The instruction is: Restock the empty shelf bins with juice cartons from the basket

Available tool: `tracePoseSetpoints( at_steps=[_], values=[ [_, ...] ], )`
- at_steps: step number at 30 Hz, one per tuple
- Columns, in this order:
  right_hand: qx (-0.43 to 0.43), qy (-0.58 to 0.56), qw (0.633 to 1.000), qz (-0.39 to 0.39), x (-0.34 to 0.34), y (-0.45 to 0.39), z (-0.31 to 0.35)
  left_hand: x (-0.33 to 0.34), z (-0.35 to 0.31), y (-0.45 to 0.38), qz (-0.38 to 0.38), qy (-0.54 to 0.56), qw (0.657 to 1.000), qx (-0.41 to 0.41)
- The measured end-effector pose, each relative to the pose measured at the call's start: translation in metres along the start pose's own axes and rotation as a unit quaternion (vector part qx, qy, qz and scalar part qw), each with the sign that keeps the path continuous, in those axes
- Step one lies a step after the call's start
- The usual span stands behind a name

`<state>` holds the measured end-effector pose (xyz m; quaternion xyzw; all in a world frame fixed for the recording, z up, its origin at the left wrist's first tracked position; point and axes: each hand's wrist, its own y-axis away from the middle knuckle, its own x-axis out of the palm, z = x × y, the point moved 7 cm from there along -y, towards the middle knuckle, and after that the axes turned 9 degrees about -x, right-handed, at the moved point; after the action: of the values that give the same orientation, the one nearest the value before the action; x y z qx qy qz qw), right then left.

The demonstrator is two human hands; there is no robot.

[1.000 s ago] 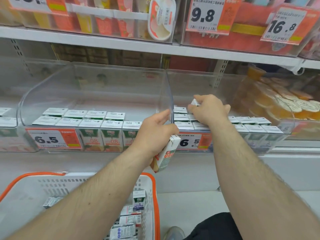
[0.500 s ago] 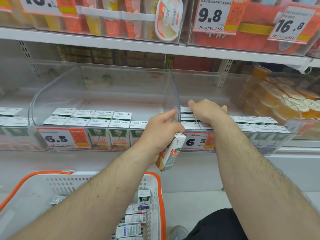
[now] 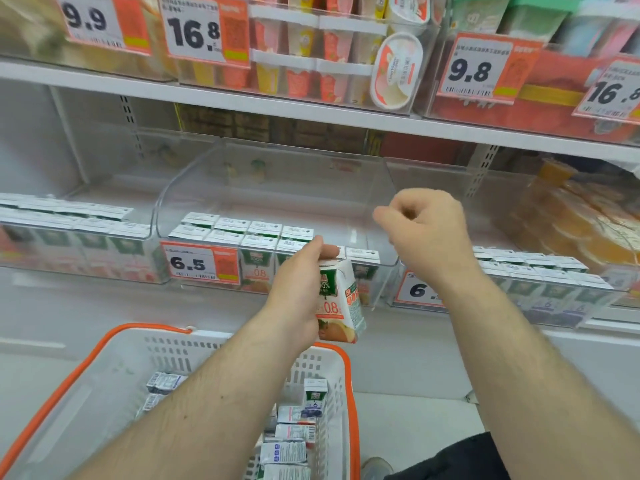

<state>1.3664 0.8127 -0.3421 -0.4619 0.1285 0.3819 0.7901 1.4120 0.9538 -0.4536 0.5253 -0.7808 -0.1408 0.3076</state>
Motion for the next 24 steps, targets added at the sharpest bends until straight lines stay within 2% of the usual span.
tracePoseSetpoints(
  at_steps=[2, 4, 7, 10, 12, 14, 16, 18, 21, 24],
  values=[
    [0.038, 0.003, 0.986, 0.16, 0.029, 0.014, 0.014, -0.004, 0.002, -0.002, 0.012, 0.064, 0.998, -0.007],
    [0.058, 0.047, 0.959, 0.273, 0.048, 0.029, 0.022, -0.01, 0.0, 0.003, 0.01, 0.1, 0.995, -0.009],
    [0.048, 0.061, 0.942, 0.327, 0.064, 0.036, 0.03, -0.017, -0.011, 0.009, 0.002, 0.097, 0.995, 0.026],
    [0.032, 0.013, 0.95, 0.309, 0.067, 0.027, 0.037, -0.022, -0.027, 0.011, 0.025, 0.084, 0.994, 0.072],
    [0.061, -0.085, 0.96, 0.259, 0.063, 0.019, 0.04, -0.027, -0.04, 0.01, 0.051, 0.049, 0.989, 0.129],
    [0.118, -0.211, 0.951, 0.193, 0.058, 0.014, 0.037, -0.036, -0.05, 0.015, 0.064, -0.018, 0.974, 0.214],
    [0.135, -0.267, 0.942, 0.152, 0.057, 0.01, 0.033, -0.045, -0.054, 0.019, 0.053, -0.118, 0.949, 0.287],
    [0.123, -0.269, 0.943, 0.15, 0.06, 0.008, 0.032, -0.048, -0.059, 0.021, 0.03, -0.202, 0.922, 0.329],
    [0.101, -0.277, 0.947, 0.126, 0.064, 0.0, 0.036, -0.05, -0.077, 0.024, -0.017, -0.269, 0.885, 0.381],
    [0.08, -0.159, 0.981, 0.082, 0.068, -0.01, 0.036, -0.043, -0.093, 0.028, -0.061, -0.352, 0.822, 0.442]
  ],
)
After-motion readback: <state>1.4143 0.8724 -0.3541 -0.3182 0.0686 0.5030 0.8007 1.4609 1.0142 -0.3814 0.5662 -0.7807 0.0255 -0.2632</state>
